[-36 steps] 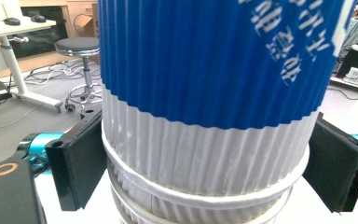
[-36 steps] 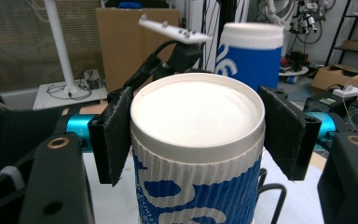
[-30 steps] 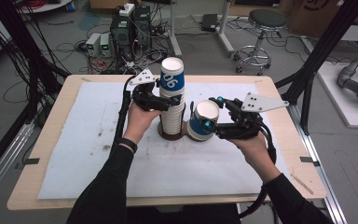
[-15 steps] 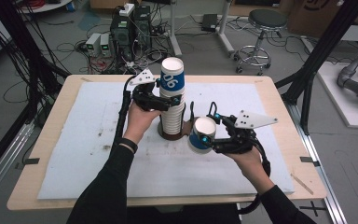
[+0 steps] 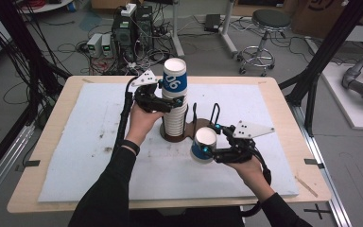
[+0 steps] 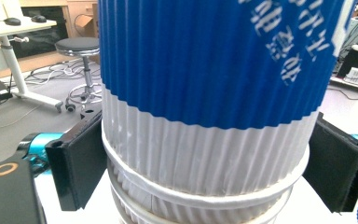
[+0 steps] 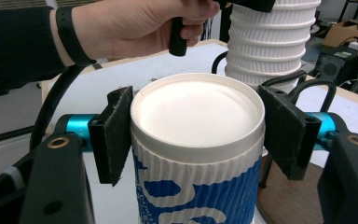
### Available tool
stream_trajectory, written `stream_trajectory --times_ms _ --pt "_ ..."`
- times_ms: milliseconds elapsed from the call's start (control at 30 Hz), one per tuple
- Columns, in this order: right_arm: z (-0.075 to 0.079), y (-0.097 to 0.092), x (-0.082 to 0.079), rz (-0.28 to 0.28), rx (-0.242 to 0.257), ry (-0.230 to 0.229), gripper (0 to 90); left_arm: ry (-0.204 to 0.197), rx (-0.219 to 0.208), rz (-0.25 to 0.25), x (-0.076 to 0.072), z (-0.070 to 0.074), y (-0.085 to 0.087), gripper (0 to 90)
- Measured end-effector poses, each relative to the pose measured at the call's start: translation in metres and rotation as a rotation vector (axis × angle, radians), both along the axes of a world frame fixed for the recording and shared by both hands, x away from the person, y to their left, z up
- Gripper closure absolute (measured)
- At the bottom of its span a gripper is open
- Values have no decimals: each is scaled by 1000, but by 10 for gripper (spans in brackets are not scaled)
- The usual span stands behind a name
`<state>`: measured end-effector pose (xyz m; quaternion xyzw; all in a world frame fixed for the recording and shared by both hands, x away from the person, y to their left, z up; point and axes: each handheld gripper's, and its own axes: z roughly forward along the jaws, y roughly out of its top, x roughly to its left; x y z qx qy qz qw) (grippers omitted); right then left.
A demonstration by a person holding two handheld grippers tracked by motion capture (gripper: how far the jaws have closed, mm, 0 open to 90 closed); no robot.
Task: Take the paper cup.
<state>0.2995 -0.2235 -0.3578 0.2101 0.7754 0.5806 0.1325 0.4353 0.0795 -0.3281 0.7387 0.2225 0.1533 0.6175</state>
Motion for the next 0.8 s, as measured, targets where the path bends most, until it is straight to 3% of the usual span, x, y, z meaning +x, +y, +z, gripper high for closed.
stream_trajectory --times_ms 400,800 --pt "-2 1 2 -3 -7 -2 315 1 6 2 -1 1 0 110" --pt "-2 -2 3 -5 2 5 314 -27 27 19 -7 4 4 107"
